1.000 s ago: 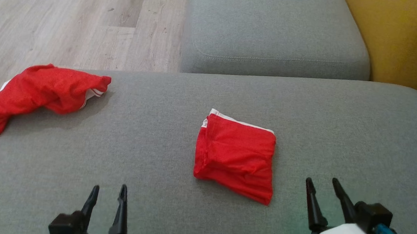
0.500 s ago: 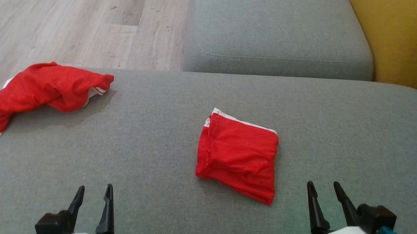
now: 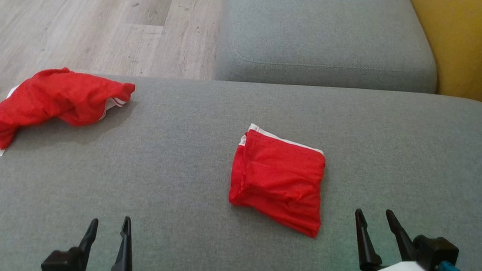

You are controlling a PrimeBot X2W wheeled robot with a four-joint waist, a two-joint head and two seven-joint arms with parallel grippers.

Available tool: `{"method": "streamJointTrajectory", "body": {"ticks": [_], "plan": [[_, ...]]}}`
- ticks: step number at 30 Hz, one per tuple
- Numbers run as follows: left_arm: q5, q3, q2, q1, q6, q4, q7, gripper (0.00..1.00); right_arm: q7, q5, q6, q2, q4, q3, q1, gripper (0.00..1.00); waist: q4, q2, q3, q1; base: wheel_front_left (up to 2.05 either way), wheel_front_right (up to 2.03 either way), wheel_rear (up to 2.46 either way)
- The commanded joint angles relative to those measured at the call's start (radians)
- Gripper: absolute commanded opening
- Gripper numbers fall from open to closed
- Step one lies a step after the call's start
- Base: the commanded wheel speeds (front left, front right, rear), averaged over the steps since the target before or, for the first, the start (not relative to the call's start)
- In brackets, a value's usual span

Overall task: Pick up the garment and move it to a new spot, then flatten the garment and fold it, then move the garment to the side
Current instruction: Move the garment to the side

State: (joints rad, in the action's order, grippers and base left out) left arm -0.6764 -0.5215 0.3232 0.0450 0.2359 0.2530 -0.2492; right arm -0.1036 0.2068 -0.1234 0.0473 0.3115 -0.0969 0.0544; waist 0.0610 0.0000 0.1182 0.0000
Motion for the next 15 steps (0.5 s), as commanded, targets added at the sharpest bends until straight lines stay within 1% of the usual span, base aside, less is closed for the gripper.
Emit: {"method": "streamJointTrajectory", "body": {"ticks": [1, 4, 7, 9, 10, 15], "plan": [[0.011, 0.039, 0.011, -0.043, -0.005, -0.031, -0.013, 1.0, 0.004, -0.005, -0.007, 0.003, -0.04, -0.021, -0.022, 1.0, 0.001, 0.0, -0.001, 0.0, 0.0, 0.0, 0.0], [0.012, 0.038, 0.01, -0.044, -0.003, -0.034, -0.013, 1.0, 0.017, -0.009, -0.007, 0.003, -0.04, -0.017, -0.033, 1.0, 0.003, 0.0, -0.007, 0.0, 0.0, 0.0, 0.0], [0.014, 0.037, 0.009, -0.048, -0.002, -0.037, -0.013, 1.0, 0.044, -0.021, -0.007, 0.003, -0.04, -0.003, -0.077, 1.0, 0.008, 0.0, -0.015, 0.0, 0.0, 0.0, 0.0], [0.016, 0.035, 0.008, -0.053, -0.003, -0.039, -0.013, 1.0, 0.073, -0.032, -0.007, 0.003, -0.035, 0.013, -0.122, 1.0, 0.014, 0.0, -0.021, 0.0, 0.0, 0.0, 0.0], [0.019, 0.03, 0.006, -0.06, -0.006, -0.041, -0.012, 1.0, 0.11, -0.042, -0.007, 0.003, -0.02, 0.028, -0.172, 1.0, 0.025, 0.0, -0.03, 0.0, 0.0, 0.0, 0.0], [0.027, 0.016, -0.003, -0.082, -0.011, -0.041, -0.009, 1.0, 0.199, -0.051, -0.007, 0.003, 0.058, 0.067, -0.305, 1.0, 0.072, 0.0, -0.055, 0.0, 0.0, 0.0, 0.0]]}}
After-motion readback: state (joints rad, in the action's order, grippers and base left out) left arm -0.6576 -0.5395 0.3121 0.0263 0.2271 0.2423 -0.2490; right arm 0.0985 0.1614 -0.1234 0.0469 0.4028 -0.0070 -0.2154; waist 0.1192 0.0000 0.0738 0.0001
